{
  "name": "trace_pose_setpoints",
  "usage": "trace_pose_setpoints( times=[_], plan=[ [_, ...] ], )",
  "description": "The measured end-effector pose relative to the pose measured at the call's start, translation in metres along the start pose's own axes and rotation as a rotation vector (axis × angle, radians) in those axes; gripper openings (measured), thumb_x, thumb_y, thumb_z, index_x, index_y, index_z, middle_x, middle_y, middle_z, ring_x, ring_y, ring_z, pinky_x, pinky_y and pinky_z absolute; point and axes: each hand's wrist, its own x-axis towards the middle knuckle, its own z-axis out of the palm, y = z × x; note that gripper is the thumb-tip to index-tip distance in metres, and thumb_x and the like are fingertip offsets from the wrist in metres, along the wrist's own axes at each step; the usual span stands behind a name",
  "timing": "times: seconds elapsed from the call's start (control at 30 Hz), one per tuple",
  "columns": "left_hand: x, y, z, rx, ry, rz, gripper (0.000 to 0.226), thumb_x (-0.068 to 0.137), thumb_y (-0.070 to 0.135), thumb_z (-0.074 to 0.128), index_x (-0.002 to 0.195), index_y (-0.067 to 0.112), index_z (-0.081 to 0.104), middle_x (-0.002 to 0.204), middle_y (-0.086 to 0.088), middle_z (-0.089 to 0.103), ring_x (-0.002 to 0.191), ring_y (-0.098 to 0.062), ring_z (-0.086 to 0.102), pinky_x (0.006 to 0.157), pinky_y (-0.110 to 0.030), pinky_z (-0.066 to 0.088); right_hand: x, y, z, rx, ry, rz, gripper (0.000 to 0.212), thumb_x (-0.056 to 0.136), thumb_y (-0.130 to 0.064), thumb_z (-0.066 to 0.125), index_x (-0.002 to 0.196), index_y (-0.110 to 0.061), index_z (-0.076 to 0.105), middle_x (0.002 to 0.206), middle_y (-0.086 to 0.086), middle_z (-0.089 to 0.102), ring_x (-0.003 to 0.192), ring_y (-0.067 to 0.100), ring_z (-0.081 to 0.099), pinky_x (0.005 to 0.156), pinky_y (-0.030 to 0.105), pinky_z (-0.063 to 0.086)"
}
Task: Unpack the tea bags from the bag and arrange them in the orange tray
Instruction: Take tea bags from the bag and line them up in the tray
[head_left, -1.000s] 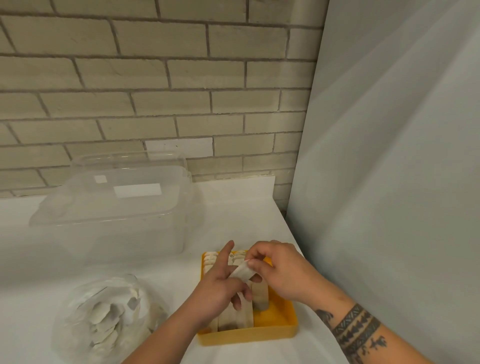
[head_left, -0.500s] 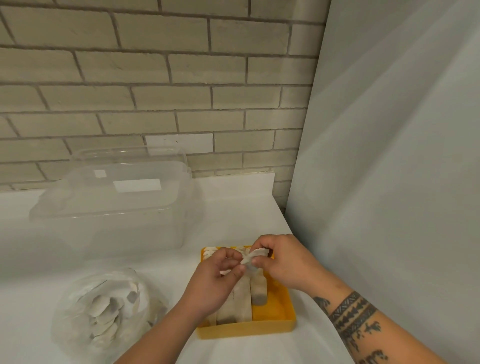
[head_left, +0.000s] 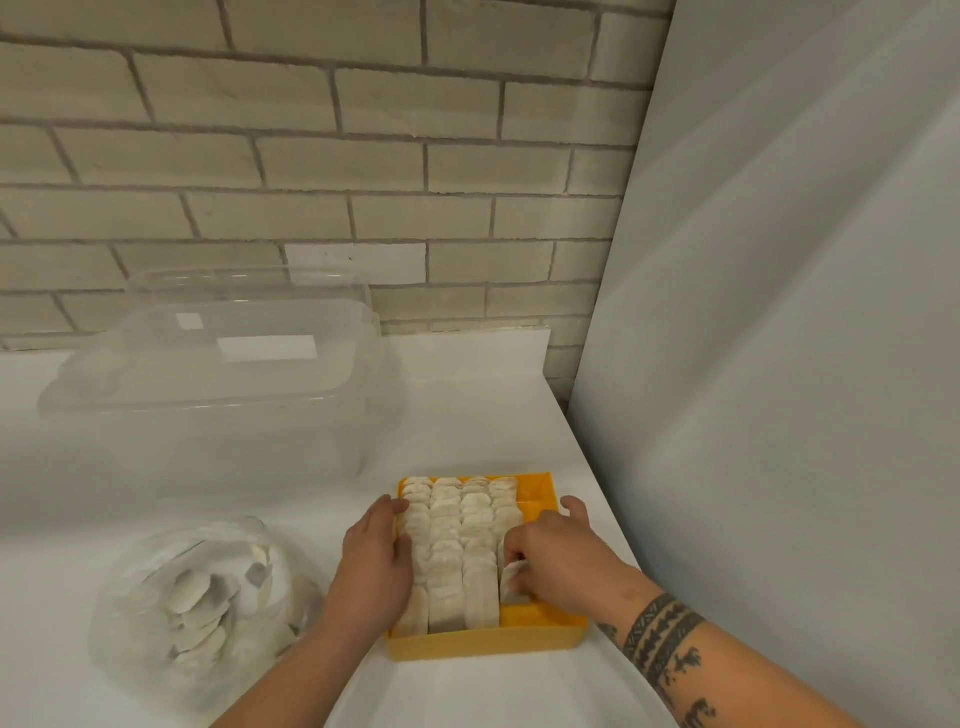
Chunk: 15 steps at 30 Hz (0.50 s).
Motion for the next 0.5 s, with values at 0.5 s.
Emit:
trace_pose_setpoints(
  times=[0.5],
  plan=[
    [-0.01,0.01,-0.001,-0.091,0.013,-0.107,0.04,0.104,0.016,0.042,0.142,0.03,0.047,0.105,0.002,0.066,0.089,-0.016,0.058,0.076,-0.032,0.04,-0.017,-0.007,-0.003,0.167,0.307,0.237,0.019,0.09,-0.035,0.068,0.106,-0.027,0.061,0.106,-0.008,0.062,0.103,0.016,0.055,0.091,0.032,0.041]
  ],
)
